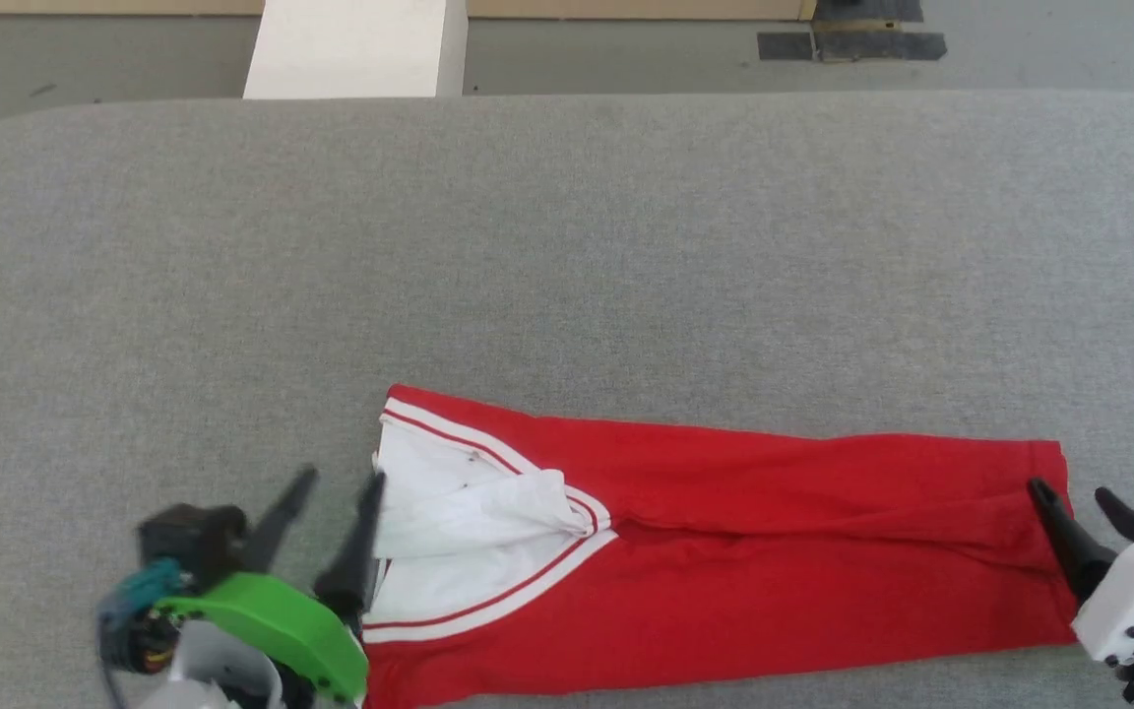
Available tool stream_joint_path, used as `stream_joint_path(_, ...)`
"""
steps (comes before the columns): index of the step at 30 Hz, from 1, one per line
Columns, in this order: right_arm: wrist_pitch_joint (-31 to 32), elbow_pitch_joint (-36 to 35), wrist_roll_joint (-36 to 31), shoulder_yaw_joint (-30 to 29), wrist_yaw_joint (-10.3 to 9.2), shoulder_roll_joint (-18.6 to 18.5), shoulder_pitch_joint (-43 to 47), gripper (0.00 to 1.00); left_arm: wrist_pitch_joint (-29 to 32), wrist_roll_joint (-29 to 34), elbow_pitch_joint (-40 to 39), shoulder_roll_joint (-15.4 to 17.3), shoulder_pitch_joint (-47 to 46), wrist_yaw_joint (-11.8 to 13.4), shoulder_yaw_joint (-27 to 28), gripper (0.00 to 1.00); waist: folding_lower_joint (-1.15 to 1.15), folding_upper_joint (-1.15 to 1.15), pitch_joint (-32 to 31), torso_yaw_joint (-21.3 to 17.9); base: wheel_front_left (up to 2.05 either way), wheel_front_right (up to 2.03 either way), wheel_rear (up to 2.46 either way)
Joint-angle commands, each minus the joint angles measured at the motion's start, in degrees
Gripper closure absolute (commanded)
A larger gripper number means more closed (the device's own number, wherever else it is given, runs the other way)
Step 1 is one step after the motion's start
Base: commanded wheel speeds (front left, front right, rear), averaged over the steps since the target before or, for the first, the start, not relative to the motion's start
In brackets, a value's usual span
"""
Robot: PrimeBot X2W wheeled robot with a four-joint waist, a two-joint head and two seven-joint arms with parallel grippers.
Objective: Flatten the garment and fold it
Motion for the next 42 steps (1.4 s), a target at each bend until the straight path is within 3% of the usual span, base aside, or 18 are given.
stream_joint_path(1, -0.36, -0.9, 0.64, -0.73, -0.09, 0.11, -0.18, 0.0, -2.46, -0.17, -1.21, -0.6, 0.17, 1.17, 1.56, 0.0, 0.0, 0.0, -0.56, -0.17, 0.0, 0.0, 0.0)
stream_joint_path(5, -0.39, -2.97, 0.07, -3.51, -0.09, 0.28, 0.35, 0.0, -9.03, 3.57, -5.49, -1.12, 2.59, 6.57, 6.25, 0.0, 0.0, 0.0, -0.61, -0.21, 0.0, 0.0, 0.0)
stream_joint_path(8, 0.06, -2.75, -1.99, -5.12, -0.09, 0.15, 0.87, 0.0, -10.55, 9.89, -9.4, -1.51, 4.12, 11.17, 8.74, 0.0, 0.0, 0.0, 0.74, 0.39, 0.0, 0.0, 0.0)
stream_joint_path(10, 0.61, -1.68, -2.6, -5.58, -0.09, 0.37, 0.86, 0.0, -10.79, 13.41, -11.23, -2.44, 4.82, 12.9, 9.24, 0.0, 0.0, 0.0, 1.94, 0.96, 0.0, 0.0, 0.0)
stream_joint_path(20, 5.82, 4.52, -3.27, -2.0, -0.09, -0.72, 0.68, 0.0, -10.9, 22.74, -11.89, -6.42, 4.12, 13.02, 8.41, 0.0, 0.0, 0.0, 6.02, 3.84, 0.0, 0.0, 0.0)
stream_joint_path(21, 7.14, 5.05, -2.98, -1.18, -0.09, -1.02, 0.99, 0.12, -10.9, 22.94, -11.79, -6.57, 3.95, 12.87, 8.49, 0.0, 0.0, 0.0, 6.06, 3.96, 0.0, 0.0, 0.0)
stream_joint_path(22, 8.09, 5.45, -2.71, -0.89, -0.09, -1.08, 1.15, 0.54, -10.91, 23.06, -11.71, -6.69, 3.84, 12.76, 8.58, 0.0, 0.0, 0.0, 6.05, 4.01, 0.0, 0.0, 0.0)
stream_joint_path(23, 8.95, 5.84, -2.46, -0.89, -0.09, -0.96, 1.19, 0.85, -10.91, 23.16, -11.58, -6.84, 3.75, 12.62, 8.68, 0.0, 0.0, 0.0, 6.01, 4.04, 0.0, 0.0, 0.0)
stream_joint_path(24, 9.53, 6.05, -2.4, -0.71, -0.09, -1.02, 1.15, 1.0, -10.91, 23.2, -11.39, -6.98, 3.72, 12.47, 8.74, 0.0, 0.0, 0.0, 5.88, 4.07, 0.0, 0.0, 0.0)
stream_joint_path(32, 7.63, 5.73, -3.2, -2.31, -0.09, -2.85, -1.47, 1.0, -10.91, 22.77, -10.44, -7.3, 4.85, 12.12, 9.69, 0.0, 0.0, 0.0, 2.79, 2.9, 0.0, 0.0, 0.0)
stream_joint_path(39, 6.31, 7.4, -7.74, -10.94, -0.09, -7.76, -2.61, 1.0, -10.91, 22.23, -9.37, -7.57, 6.49, 11.64, 9.09, 0.0, 0.0, 0.0, -0.61, 2.09, 0.0, 0.0, 0.0)
stream_joint_path(42, 6.72, 7.1, -8.12, -12.06, -0.09, -8.8, -2.11, 1.0, -10.91, 22.12, -8.83, -7.73, 7.04, 11.5, 8.7, 0.0, 0.0, 0.0, -1.55, 2.17, 0.0, 0.0, 0.0)
